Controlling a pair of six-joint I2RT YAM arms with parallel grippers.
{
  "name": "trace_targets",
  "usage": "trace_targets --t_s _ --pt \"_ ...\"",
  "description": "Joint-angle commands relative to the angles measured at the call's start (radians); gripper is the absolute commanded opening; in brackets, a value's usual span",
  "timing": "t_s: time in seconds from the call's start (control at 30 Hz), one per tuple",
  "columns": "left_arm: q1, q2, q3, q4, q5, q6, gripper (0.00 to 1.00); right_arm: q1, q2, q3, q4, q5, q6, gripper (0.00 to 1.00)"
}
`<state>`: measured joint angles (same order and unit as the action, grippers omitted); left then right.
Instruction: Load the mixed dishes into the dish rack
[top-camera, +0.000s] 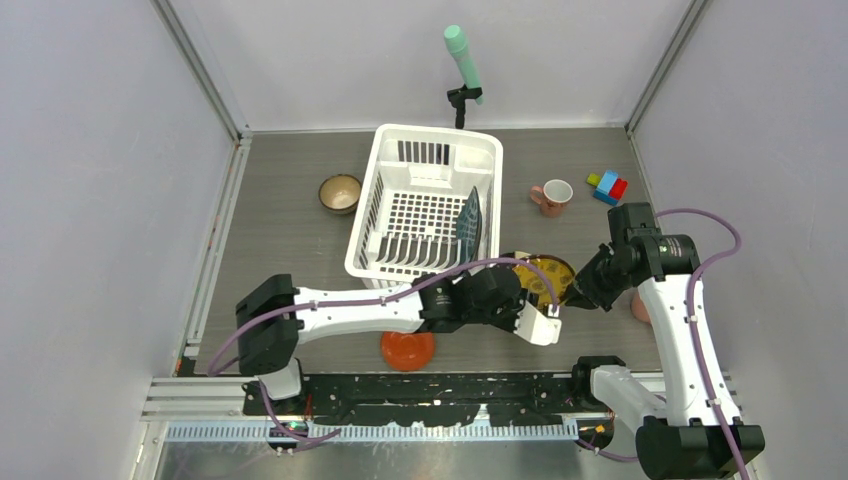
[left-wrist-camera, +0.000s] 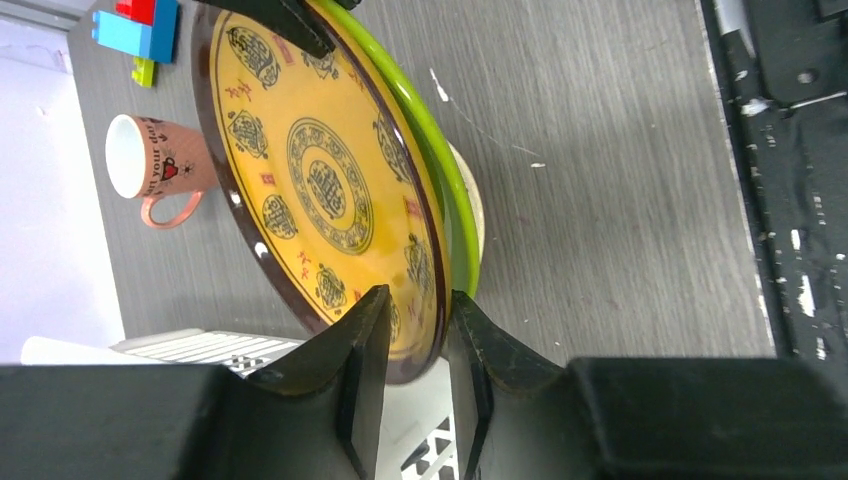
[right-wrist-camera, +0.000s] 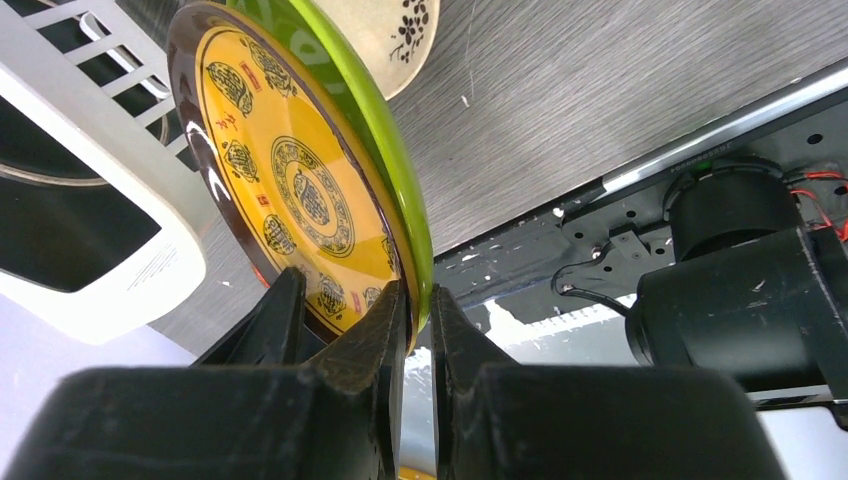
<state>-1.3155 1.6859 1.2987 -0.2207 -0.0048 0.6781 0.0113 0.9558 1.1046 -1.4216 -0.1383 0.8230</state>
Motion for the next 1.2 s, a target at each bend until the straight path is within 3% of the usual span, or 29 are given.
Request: trace_targets --t_s 0.0,0.13,0.23,0.4,0.67,0.73,0.87,0.93,1.0,1.17 --pt "-0.016 0.044 0.046 0.053 -0.079 0.041 0.29 0.003 -0.009 0.01 0.029 -0.086 0.023 0.0" --pt "-0.017 0.044 -0.007 0.196 -0.1 0.045 0.2 0.002 -0.007 -0.011 0.05 -0.114 0.034 0.0" --pt "-0.012 0.08 0.01 0.215 -0.086 0.038 0.0 0.003 -0.007 -0.047 0.093 -0.073 0.048 0.0" --pt "-0.01 0.208 0.055 0.26 -0.108 0.013 0.0 0.003 0.027 -0.178 0.302 -0.029 0.051 0.0" --pt "-0.012 0.287 0.041 0.365 -0.256 0.086 0.0 0.001 0.021 -0.404 0.672 -0.122 0.073 0.0" --pt "-0.012 0.29 0.043 0.361 -0.259 0.091 0.0 0.001 0.024 -0.427 0.701 -0.13 0.082 0.09" --pt "-0.013 0.267 0.045 0.349 -0.244 0.068 0.0 0.001 0.003 -0.415 0.661 -0.071 0.078 0.47" --pt "-0.012 0.248 0.05 0.338 -0.218 0.046 0.0 0.001 -0.016 -0.387 0.61 -0.023 0.07 0.71" --pt "-0.011 0.231 0.069 0.303 -0.199 0.026 0.0 0.001 -0.035 -0.346 0.546 0.04 0.058 0.81" --pt "-0.01 0.175 0.089 0.248 -0.177 -0.067 0.0 0.001 -0.09 -0.198 0.392 0.21 0.034 0.85"
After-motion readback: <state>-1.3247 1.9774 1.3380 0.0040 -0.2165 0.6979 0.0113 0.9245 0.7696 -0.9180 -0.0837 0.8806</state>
